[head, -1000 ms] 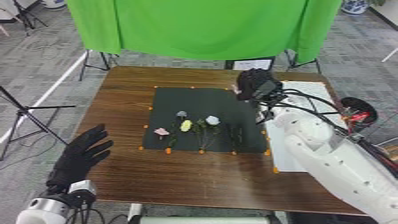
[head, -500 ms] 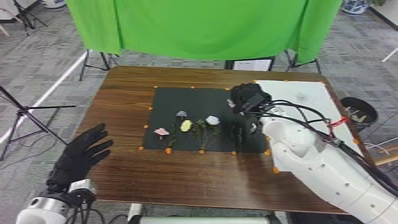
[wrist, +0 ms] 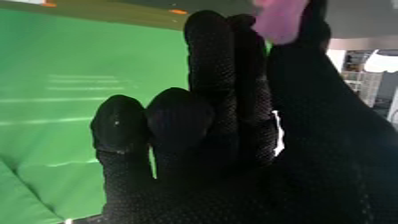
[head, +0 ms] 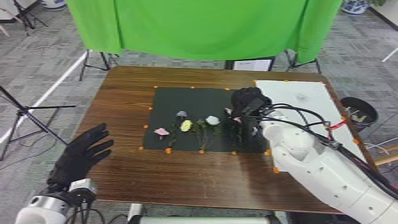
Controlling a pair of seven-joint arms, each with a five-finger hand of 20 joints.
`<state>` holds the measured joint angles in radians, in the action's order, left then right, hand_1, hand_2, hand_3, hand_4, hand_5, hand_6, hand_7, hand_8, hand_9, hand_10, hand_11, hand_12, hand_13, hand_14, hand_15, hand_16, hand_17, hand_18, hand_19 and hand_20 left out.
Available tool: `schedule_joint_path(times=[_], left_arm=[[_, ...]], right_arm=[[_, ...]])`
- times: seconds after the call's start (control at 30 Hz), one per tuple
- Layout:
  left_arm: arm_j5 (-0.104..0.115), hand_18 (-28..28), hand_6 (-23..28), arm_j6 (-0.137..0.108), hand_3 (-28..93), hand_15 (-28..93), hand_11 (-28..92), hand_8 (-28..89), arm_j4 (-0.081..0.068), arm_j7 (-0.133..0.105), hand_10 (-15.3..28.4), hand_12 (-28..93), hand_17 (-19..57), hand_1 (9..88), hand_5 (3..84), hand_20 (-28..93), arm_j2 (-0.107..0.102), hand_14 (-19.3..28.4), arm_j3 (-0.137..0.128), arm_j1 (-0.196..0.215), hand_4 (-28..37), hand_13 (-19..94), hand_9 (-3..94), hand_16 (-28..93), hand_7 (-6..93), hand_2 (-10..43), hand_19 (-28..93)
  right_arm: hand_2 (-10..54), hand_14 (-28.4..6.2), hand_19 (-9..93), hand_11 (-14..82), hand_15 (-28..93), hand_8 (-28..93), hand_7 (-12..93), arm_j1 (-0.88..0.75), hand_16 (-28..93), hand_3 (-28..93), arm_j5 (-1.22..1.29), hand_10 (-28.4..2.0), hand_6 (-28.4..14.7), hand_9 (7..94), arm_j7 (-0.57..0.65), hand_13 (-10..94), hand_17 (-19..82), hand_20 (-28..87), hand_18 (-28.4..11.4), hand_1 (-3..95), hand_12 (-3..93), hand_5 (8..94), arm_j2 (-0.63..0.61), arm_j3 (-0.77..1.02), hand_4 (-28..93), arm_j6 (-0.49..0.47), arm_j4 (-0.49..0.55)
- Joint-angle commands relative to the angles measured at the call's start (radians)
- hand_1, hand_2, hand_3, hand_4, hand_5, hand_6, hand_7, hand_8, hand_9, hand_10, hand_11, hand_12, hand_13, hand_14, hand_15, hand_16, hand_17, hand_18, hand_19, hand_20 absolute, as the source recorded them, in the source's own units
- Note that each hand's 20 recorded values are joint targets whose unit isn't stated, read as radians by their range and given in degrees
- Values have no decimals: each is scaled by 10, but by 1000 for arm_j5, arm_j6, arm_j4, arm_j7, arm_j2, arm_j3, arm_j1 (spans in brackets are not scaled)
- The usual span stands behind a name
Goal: Arrange flowers
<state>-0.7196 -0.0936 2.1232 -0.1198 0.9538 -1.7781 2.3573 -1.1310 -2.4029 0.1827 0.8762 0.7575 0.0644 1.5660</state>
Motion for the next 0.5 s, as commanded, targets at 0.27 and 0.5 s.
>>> schedule_joint_path(times=[0.27,0.5], left_arm=[[-2,233,41,12,713,323,215,-102,0,2,117,174,-92,261,307,85,5,160,-9,19,-261,188,227,2,204,-7,418],[-3,233,41,6,709,319,211,-102,5,-4,117,173,-92,260,307,85,10,160,-15,29,-258,188,226,2,202,-6,418]], right_arm=[[-95,-73,928,337,803,-171,382,-42,320,839,154,-91,6,675,-58,675,352,582,-207,169,265,589,-21,141,-283,-40,68],[-95,-126,895,379,823,-143,364,-64,314,835,273,-130,-41,502,-40,568,299,600,-240,82,297,463,-92,268,-282,-47,112]])
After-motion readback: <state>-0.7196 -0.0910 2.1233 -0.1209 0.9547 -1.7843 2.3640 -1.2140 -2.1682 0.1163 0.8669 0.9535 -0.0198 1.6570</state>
